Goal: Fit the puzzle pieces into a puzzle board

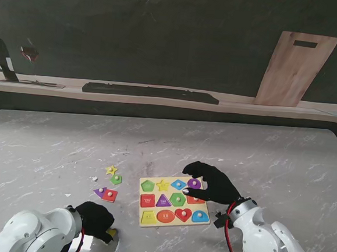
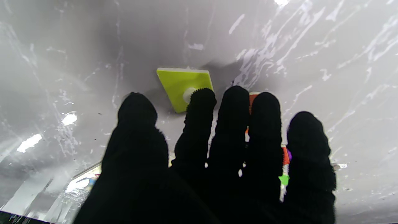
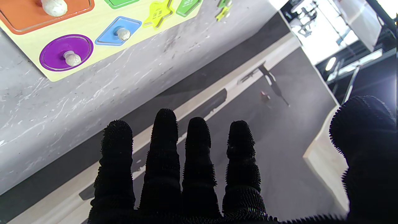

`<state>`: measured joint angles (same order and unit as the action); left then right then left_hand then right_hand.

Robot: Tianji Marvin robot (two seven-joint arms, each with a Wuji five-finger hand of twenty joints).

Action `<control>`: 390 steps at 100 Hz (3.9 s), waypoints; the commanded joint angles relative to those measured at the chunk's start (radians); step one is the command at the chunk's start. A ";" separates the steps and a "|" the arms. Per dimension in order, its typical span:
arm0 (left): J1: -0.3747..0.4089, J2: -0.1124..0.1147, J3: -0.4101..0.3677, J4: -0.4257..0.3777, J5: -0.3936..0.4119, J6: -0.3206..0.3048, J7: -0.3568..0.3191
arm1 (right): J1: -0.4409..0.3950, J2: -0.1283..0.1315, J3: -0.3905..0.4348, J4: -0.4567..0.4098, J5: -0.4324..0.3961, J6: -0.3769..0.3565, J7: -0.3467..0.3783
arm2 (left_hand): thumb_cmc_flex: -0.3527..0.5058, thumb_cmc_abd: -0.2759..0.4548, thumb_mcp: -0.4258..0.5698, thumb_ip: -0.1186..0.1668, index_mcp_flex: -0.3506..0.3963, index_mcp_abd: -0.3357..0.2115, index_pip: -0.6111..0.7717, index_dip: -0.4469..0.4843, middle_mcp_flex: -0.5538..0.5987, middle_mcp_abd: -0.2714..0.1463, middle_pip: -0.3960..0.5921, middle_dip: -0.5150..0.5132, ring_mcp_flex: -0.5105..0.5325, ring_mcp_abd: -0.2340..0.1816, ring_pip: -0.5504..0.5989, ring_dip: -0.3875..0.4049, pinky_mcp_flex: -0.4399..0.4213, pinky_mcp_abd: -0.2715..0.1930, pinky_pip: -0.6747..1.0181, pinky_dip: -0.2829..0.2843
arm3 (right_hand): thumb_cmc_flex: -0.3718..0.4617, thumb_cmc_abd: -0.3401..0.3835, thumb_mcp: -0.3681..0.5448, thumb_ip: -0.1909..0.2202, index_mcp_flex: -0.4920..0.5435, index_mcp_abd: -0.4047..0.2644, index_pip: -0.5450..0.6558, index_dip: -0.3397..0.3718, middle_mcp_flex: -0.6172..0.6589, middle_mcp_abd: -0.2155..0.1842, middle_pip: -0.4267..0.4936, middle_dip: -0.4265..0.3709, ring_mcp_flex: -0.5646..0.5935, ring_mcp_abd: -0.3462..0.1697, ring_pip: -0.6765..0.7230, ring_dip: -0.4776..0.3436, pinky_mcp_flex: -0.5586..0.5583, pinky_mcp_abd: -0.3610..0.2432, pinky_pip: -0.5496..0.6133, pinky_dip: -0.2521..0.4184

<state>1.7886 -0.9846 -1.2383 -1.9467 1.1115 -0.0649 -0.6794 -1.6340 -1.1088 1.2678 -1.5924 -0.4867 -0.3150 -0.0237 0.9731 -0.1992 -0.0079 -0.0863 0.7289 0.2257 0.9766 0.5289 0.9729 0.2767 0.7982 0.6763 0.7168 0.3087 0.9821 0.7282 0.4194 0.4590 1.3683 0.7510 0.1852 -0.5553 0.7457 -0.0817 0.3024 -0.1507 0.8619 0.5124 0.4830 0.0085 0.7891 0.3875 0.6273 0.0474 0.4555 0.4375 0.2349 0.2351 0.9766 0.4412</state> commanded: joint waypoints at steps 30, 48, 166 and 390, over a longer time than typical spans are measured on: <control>-0.020 0.003 0.026 0.030 0.034 -0.002 -0.003 | -0.008 -0.001 0.001 -0.008 0.000 0.003 -0.002 | 0.027 -0.001 0.002 0.032 -0.022 0.031 -0.018 0.010 -0.014 0.007 -0.001 0.003 0.027 0.005 0.012 0.003 -0.003 0.011 0.034 0.018 | -0.027 0.015 -0.004 0.011 0.016 -0.019 0.002 0.014 0.023 -0.033 0.003 0.009 0.016 -0.020 0.021 0.023 0.001 0.012 0.024 0.018; -0.020 0.004 0.032 0.029 0.028 0.010 -0.012 | -0.008 -0.001 0.001 -0.008 -0.001 0.006 -0.002 | 0.054 -0.036 0.010 0.034 -0.031 0.035 -0.038 -0.009 -0.027 0.013 -0.022 -0.010 0.016 0.006 -0.005 -0.006 -0.016 0.007 0.026 0.014 | -0.027 0.015 -0.004 0.011 0.015 -0.020 0.001 0.014 0.022 -0.033 0.003 0.009 0.015 -0.021 0.022 0.024 0.001 0.012 0.024 0.020; -0.053 0.008 0.084 0.057 0.011 0.080 -0.046 | -0.001 -0.001 -0.003 0.001 0.007 0.008 0.003 | -0.017 -0.179 0.525 -0.050 0.039 -0.080 0.111 -0.133 0.036 -0.003 -0.015 -0.051 0.041 0.013 0.003 -0.019 -0.014 0.016 0.025 0.014 | -0.026 0.020 -0.005 0.013 0.020 -0.031 0.001 0.016 0.028 -0.032 0.011 0.012 0.017 -0.019 0.031 0.031 0.000 0.013 0.022 0.025; -0.468 -0.003 0.295 0.329 -0.289 -0.133 0.168 | 0.016 -0.005 0.000 0.024 0.036 -0.001 0.001 | -0.273 -0.300 0.997 0.063 0.068 -0.133 0.283 0.026 0.098 -0.051 0.103 0.139 0.084 0.011 0.132 0.115 0.066 0.050 0.077 0.037 | -0.028 0.031 -0.008 0.015 0.020 -0.030 -0.003 0.018 0.031 -0.027 0.019 0.015 0.016 -0.019 0.039 0.036 -0.004 0.016 0.022 0.027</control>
<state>1.3412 -0.9792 -0.9503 -1.6289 0.8246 -0.1828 -0.5162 -1.6113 -1.1100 1.2669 -1.5652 -0.4517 -0.3144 -0.0209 0.6843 -0.5201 0.9557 -0.0913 0.7821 0.1576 1.2099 0.5275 1.0530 0.2252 0.8708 0.8032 0.7660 0.3084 1.0677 0.8231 0.4708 0.4586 1.3939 0.7647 0.1852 -0.5441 0.7455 -0.0817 0.3035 -0.1581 0.8619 0.5136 0.4834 0.0084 0.7908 0.3955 0.6276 0.0474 0.4814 0.4559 0.2351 0.2368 0.9843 0.4555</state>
